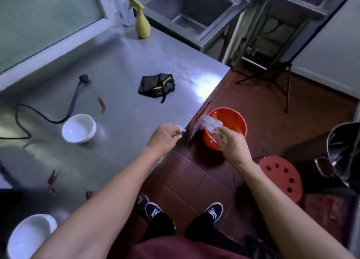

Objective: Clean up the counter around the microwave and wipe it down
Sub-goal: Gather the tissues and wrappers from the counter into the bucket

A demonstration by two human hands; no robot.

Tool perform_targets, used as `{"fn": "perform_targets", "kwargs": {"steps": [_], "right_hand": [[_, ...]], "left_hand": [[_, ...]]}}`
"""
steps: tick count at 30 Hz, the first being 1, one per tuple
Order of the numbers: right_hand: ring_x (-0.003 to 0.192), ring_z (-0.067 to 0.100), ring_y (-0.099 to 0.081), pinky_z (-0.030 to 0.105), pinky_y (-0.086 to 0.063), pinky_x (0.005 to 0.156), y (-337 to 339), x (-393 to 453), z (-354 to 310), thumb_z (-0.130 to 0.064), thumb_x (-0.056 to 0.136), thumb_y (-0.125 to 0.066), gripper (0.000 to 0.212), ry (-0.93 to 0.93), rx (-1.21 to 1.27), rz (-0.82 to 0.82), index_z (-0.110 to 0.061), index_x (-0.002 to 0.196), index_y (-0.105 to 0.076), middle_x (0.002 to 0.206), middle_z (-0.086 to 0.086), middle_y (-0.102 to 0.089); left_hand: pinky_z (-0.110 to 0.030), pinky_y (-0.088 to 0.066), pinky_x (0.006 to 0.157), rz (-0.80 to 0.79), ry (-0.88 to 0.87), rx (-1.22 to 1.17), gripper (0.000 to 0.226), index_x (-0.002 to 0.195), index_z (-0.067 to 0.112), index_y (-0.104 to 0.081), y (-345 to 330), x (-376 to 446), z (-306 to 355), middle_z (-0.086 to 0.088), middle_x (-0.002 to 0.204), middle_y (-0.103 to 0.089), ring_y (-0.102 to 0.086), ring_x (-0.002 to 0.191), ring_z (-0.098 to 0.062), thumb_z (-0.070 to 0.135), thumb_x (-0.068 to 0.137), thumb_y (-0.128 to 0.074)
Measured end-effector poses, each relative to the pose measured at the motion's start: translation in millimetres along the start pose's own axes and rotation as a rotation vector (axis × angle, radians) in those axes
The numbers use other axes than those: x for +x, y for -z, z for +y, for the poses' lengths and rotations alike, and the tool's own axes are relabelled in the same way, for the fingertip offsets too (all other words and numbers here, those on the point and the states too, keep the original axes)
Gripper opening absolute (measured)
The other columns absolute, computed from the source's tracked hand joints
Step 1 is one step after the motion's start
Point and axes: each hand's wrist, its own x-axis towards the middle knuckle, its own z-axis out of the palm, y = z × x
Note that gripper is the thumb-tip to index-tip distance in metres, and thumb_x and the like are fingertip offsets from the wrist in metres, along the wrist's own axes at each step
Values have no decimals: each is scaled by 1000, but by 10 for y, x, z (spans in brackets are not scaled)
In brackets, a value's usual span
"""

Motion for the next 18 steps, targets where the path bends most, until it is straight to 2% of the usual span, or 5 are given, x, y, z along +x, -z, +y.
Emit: {"fn": "perform_targets", "kwargs": {"steps": [4, 10, 15, 17, 18], "right_hand": [[79, 31, -67, 45, -54, 69, 384, -118, 726, -19, 98, -57, 12, -94, 16, 62, -11, 96, -65, 89, 9, -73], [83, 35, -67, 42, -52, 69, 818, -147, 1476, -11, 93, -59, 10, -162, -1, 27, -9, 99, -66, 89, 13, -73], [85, 32, -66, 38, -49, 69, 947, -10, 1795, -10, 92, -58, 14, -195, 38, -4, -10, 102, -68, 92, 11, -73], [87, 33, -66, 39, -50, 70, 920, 96, 1913, -10, 91, -59, 15, -207, 35, -29, -11, 103, -67, 93, 11, -73], [89, 33, -66, 39, -51, 71, 902, 152, 1968, -11, 91, -59, 16, -215, 32, -46, -11, 105, -67, 94, 11, -73]], "left_hand": [[-37, -57, 84, -85, -9, 2, 16, 83, 25, -70, -493, 320, 489, 8, 104, -74, -70, 94, -17, 12, 77, -63], [-30, -56, 84, -129, -22, 58, 17, 81, 21, -74, -1082, 782, 1125, 8, 97, -72, -70, 92, -13, 6, 79, -69], [1, -36, 71, -142, -15, 69, 11, 87, 16, -77, -1388, 1076, 1427, 6, 91, -68, -60, 77, -5, 7, 82, -72], [-2, -41, 74, -160, -6, 51, 12, 87, 16, -77, -1489, 1192, 1438, 6, 91, -67, -59, 77, -5, 6, 82, -71], [-12, -47, 78, -171, 1, 44, 12, 87, 18, -77, -1549, 1256, 1413, 6, 91, -67, -59, 77, -6, 8, 82, -71]]}}
